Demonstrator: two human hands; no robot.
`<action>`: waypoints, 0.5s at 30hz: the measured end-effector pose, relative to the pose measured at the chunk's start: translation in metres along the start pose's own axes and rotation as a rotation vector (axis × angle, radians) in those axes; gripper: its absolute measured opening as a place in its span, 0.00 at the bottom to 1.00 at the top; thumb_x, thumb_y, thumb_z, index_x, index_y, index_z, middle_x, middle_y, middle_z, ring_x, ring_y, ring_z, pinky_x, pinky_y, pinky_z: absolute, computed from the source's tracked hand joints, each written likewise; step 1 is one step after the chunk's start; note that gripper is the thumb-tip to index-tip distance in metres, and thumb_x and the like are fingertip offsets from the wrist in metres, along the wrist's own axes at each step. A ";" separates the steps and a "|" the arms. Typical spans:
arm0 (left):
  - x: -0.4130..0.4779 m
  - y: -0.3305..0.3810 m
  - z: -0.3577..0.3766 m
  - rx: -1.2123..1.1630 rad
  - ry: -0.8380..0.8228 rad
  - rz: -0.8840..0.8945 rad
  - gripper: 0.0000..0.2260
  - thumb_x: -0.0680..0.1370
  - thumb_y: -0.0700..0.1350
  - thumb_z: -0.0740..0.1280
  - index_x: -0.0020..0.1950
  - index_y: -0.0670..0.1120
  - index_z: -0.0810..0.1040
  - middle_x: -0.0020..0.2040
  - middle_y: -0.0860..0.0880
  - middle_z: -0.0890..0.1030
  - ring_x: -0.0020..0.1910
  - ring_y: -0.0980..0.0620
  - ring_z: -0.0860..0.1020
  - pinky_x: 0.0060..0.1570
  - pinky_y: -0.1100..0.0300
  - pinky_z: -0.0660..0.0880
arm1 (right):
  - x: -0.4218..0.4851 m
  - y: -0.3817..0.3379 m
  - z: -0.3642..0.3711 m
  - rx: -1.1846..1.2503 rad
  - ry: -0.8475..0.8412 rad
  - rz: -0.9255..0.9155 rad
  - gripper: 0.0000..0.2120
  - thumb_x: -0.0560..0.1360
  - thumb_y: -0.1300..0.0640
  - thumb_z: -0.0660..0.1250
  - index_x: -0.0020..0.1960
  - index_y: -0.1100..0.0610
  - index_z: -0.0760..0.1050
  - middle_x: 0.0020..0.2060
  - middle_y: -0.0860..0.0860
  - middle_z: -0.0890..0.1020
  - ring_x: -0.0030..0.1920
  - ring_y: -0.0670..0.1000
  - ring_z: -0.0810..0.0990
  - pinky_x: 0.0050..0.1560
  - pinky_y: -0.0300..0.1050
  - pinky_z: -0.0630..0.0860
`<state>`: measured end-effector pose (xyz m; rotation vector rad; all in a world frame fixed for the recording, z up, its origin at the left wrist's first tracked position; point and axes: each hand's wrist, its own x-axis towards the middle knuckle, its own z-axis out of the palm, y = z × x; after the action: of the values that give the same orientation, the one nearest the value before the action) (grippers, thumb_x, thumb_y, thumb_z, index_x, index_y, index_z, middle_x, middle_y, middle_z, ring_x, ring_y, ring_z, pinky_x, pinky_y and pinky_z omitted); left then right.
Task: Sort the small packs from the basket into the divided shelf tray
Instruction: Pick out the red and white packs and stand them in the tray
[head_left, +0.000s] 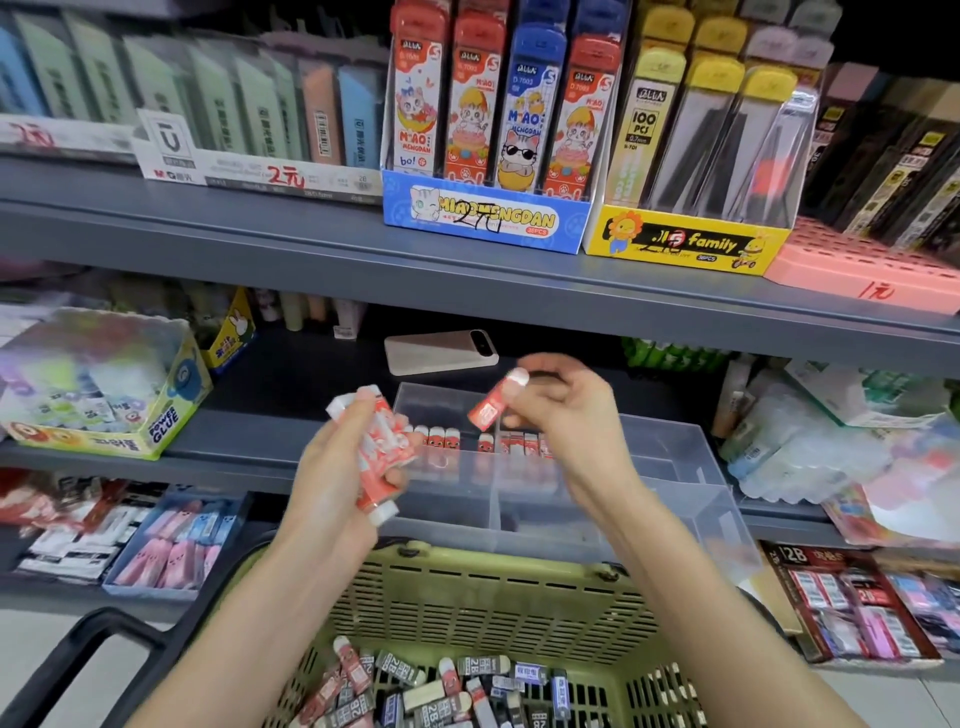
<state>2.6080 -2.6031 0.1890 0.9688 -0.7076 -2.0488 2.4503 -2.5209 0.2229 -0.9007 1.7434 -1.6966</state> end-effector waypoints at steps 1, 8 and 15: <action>0.003 0.005 -0.006 0.003 0.025 0.000 0.16 0.71 0.53 0.71 0.49 0.42 0.78 0.40 0.42 0.82 0.27 0.54 0.77 0.19 0.66 0.68 | 0.013 0.003 0.000 -0.107 0.007 0.017 0.07 0.72 0.69 0.68 0.48 0.60 0.76 0.33 0.54 0.81 0.28 0.48 0.78 0.35 0.42 0.78; 0.012 0.020 -0.023 0.022 0.023 -0.010 0.12 0.76 0.49 0.68 0.52 0.41 0.78 0.37 0.44 0.84 0.28 0.53 0.81 0.18 0.66 0.67 | 0.056 0.030 0.047 -0.413 -0.184 0.156 0.04 0.72 0.65 0.69 0.47 0.60 0.78 0.39 0.57 0.82 0.28 0.50 0.79 0.42 0.45 0.81; 0.009 0.021 -0.028 0.079 -0.052 0.004 0.21 0.66 0.53 0.71 0.54 0.42 0.77 0.37 0.45 0.84 0.35 0.51 0.83 0.19 0.65 0.69 | 0.070 0.018 0.020 -1.025 -0.277 0.044 0.06 0.69 0.53 0.72 0.46 0.49 0.82 0.43 0.45 0.84 0.48 0.48 0.81 0.51 0.41 0.76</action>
<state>2.6356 -2.6264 0.1850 0.9606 -0.8231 -2.0625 2.4204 -2.5880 0.2085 -1.3936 2.3796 -0.5027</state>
